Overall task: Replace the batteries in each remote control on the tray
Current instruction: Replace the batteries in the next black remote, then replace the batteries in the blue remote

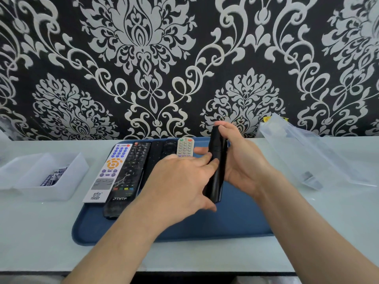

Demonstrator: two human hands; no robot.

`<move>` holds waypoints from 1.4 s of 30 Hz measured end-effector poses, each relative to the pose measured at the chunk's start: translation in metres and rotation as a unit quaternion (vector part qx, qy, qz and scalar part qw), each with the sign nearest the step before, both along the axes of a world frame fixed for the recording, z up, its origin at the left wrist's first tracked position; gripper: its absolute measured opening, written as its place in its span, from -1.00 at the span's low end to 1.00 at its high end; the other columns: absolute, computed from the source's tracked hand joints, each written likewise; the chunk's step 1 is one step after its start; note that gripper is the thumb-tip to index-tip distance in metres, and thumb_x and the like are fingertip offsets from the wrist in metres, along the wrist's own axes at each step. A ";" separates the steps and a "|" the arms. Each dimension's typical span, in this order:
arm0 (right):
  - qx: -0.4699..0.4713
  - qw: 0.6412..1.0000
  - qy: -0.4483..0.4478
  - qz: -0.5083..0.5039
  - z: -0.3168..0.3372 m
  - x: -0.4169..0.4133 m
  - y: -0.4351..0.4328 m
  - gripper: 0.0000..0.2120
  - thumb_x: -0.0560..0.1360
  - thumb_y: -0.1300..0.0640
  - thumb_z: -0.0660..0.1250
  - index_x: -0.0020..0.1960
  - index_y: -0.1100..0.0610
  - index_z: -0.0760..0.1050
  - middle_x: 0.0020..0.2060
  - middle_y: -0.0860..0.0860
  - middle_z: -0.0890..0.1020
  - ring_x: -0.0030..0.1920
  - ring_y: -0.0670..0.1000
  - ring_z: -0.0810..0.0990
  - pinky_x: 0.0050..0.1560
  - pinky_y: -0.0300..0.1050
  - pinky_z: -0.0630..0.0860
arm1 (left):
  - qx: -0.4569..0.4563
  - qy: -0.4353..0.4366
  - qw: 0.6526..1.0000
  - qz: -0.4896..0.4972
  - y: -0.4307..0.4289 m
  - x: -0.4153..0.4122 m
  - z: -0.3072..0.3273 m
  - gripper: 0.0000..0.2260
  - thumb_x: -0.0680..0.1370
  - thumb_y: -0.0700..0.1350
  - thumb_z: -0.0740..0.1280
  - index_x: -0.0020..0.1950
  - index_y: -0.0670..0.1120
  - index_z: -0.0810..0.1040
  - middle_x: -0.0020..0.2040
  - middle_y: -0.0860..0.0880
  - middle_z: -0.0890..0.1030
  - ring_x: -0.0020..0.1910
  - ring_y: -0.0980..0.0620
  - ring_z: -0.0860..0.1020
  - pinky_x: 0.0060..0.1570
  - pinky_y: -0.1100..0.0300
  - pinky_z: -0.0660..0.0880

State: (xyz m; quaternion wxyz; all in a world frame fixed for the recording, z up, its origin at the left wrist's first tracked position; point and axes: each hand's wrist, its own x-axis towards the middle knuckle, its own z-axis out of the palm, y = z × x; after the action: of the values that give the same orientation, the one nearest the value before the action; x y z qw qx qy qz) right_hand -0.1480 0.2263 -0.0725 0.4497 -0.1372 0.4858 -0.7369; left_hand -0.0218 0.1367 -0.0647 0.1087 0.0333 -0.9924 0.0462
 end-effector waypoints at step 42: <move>0.560 0.553 0.617 0.013 -0.032 -0.017 0.012 -0.58 0.56 0.09 0.29 0.33 0.20 0.27 0.27 0.16 0.43 0.27 0.20 0.39 0.10 0.02 0.43 | 0.108 -0.075 0.989 0.068 -0.016 -0.027 -0.038 -0.49 0.59 0.06 0.24 0.52 0.07 0.20 0.53 0.04 0.19 0.50 0.03 0.14 0.45 0.15 0.05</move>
State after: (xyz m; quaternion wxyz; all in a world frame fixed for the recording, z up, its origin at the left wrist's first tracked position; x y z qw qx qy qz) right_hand -0.1654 0.2382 -0.1049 0.0348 -0.2850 0.9568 -0.0449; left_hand -0.0484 0.1212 -0.1024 0.0269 0.1084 -0.9924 -0.0512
